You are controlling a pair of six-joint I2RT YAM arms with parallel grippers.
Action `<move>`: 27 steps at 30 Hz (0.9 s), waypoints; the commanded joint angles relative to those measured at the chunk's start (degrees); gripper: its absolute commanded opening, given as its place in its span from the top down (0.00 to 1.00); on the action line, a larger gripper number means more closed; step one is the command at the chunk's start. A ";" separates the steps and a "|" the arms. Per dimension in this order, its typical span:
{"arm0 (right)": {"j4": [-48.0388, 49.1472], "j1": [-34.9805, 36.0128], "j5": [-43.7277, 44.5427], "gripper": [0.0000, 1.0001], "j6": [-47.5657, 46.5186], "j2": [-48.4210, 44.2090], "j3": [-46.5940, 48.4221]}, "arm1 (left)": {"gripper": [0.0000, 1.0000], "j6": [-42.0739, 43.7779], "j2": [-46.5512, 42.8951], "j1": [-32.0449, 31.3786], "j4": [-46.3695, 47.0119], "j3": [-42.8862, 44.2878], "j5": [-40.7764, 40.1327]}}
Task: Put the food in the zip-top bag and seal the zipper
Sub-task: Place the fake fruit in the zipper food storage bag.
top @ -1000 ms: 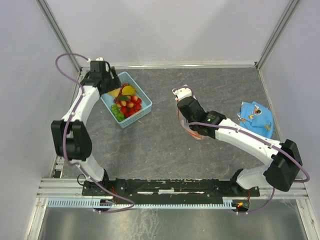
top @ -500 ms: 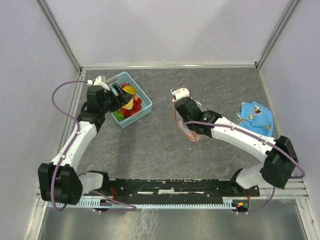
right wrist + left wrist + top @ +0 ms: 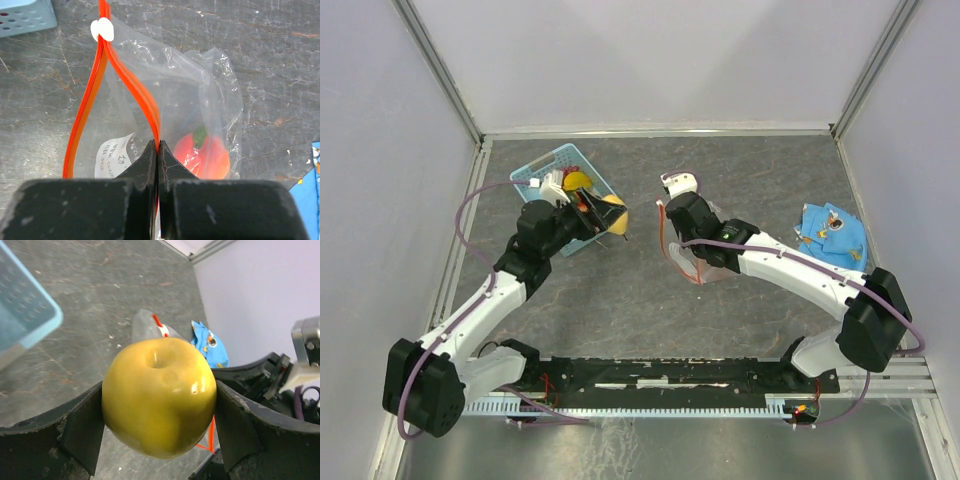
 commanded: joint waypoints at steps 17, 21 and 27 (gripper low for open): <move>6.32 -0.17 -8.62 0.98 7.92 -0.51 2.71 | 0.60 -11.26 2.37 -15.27 29.37 -7.98 -13.98; 6.23 -0.15 -9.65 0.98 8.17 -1.24 2.85 | 0.60 -10.04 4.10 -17.81 30.47 -8.21 -16.73; 6.32 -0.17 -10.44 0.98 8.54 -2.73 2.90 | 0.61 -8.31 6.33 -20.11 31.58 -9.70 -20.95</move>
